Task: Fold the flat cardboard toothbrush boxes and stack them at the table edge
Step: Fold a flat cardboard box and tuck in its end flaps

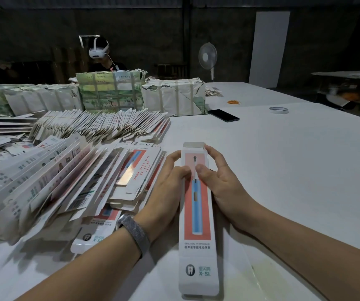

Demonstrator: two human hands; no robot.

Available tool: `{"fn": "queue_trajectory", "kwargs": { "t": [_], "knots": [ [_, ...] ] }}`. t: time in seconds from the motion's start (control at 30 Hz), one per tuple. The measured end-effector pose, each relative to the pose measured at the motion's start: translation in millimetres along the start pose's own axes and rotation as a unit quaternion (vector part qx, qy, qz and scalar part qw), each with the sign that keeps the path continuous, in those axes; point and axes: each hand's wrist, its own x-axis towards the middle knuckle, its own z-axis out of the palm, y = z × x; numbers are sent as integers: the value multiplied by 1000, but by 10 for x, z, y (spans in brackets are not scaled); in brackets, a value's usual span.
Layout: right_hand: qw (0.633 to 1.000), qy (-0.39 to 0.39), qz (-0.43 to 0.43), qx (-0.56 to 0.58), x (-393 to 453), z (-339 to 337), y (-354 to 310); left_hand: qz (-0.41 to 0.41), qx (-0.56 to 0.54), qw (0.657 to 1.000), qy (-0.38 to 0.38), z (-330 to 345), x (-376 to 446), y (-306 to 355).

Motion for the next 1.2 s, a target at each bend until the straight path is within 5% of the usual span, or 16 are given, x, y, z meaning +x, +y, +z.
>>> {"fn": "queue_trajectory", "kwargs": {
  "t": [1.2],
  "knots": [
    [996,45,-76,27,105,-135,38,4,19,999,-42,-44,-26,-12]
  ]
}}
